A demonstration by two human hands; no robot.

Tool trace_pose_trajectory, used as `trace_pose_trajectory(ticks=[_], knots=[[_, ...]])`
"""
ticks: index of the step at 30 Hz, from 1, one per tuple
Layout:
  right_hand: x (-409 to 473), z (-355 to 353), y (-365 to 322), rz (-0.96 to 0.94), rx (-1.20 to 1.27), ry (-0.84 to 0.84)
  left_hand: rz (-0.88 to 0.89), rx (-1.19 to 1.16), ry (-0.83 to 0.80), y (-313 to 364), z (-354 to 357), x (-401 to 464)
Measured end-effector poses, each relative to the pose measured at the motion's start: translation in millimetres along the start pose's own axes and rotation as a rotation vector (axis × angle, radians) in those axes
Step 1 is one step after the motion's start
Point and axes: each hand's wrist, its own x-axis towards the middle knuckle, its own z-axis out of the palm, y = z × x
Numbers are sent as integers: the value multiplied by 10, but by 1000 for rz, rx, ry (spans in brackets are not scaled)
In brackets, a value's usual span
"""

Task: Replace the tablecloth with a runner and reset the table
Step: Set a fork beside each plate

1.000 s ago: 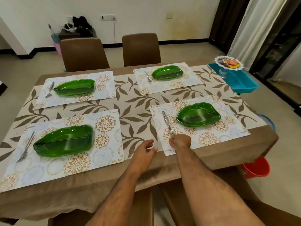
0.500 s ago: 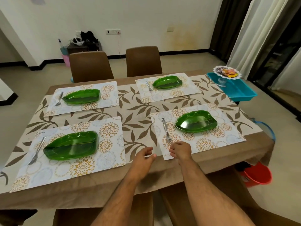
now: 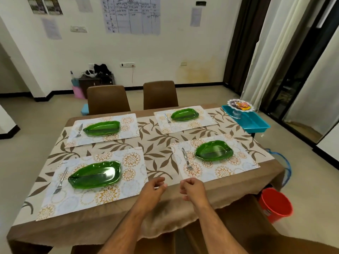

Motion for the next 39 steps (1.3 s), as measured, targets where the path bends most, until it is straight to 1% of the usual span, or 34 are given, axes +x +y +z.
trace_pose_trajectory(ticks=[7, 13, 19, 24, 28, 32, 35, 39], knots=[[-812, 297, -168, -49, -72, 47, 74, 7, -108, -118, -418, -418], [-1521, 764, -206, -71, -69, 116, 145, 18, -167, -247, -1000, -860], [-2028, 1360, -157, -72, -79, 69, 119, 12, -155, -448, -1585, -1256], [-2099, 1736, -104, -67, -100, 14, 107, -9, -87, -659, -1935, -1370], [-2118, 2041, -21, -85, -110, -20, 93, -17, -58, -870, -2184, -1435], [-2166, 2426, 62, -52, -96, -32, 76, -19, -40, -1099, -2517, -1418], [-2151, 2810, 8, -57, -107, -52, 74, -11, -23, -1233, -2881, -1306], [-2022, 3595, -162, -86, -78, -60, 56, -43, -37, -1480, -3616, -993]])
